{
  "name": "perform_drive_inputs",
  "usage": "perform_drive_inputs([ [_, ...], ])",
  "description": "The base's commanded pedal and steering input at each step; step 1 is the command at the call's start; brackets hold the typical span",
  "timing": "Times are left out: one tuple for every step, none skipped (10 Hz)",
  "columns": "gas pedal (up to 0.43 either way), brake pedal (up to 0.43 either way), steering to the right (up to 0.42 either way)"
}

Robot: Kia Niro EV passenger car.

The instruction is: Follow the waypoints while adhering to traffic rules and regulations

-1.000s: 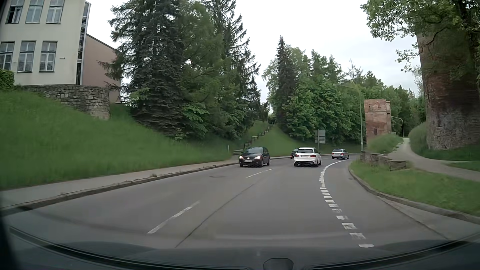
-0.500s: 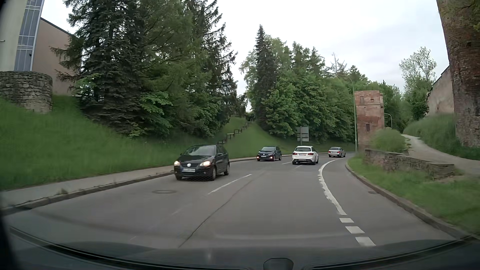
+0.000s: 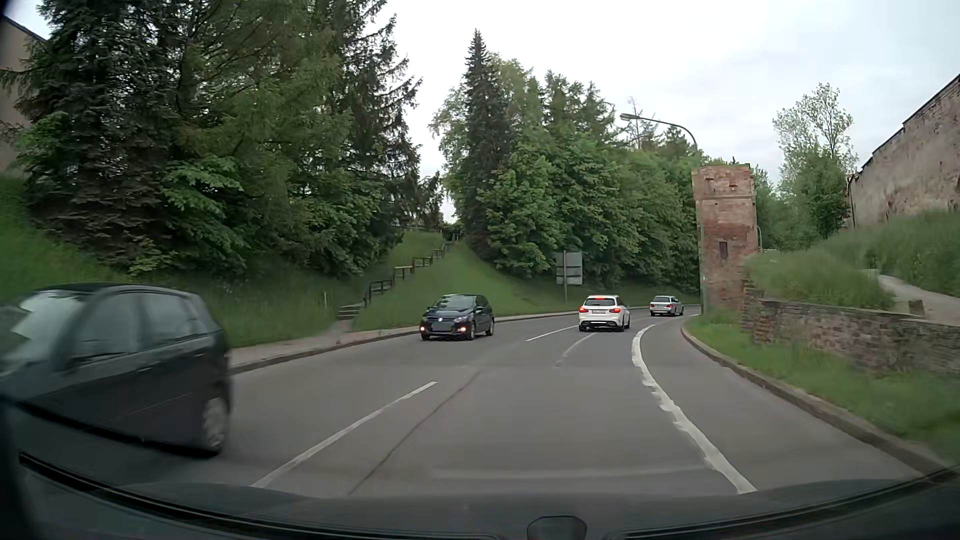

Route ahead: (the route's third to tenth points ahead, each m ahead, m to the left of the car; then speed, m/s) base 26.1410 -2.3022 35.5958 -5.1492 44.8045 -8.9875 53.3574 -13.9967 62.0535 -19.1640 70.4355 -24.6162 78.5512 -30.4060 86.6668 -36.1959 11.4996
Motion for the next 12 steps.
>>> perform_drive_inputs([
  [0.067, 0.0, 0.051],
  [0.067, 0.0, 0.05],
  [0.067, 0.0, 0.048],
  [0.039, 0.0, 0.048],
  [0.039, 0.0, 0.048],
  [0.02, 0.0, 0.046],
  [0.02, 0.0, 0.046],
  [0.008, 0.0, 0.045],
  [0.0, 0.0, 0.045],
  [0.0, 0.0, 0.045],
  [0.0, 0.0, 0.045],
  [0.0, 0.0, 0.045],
])
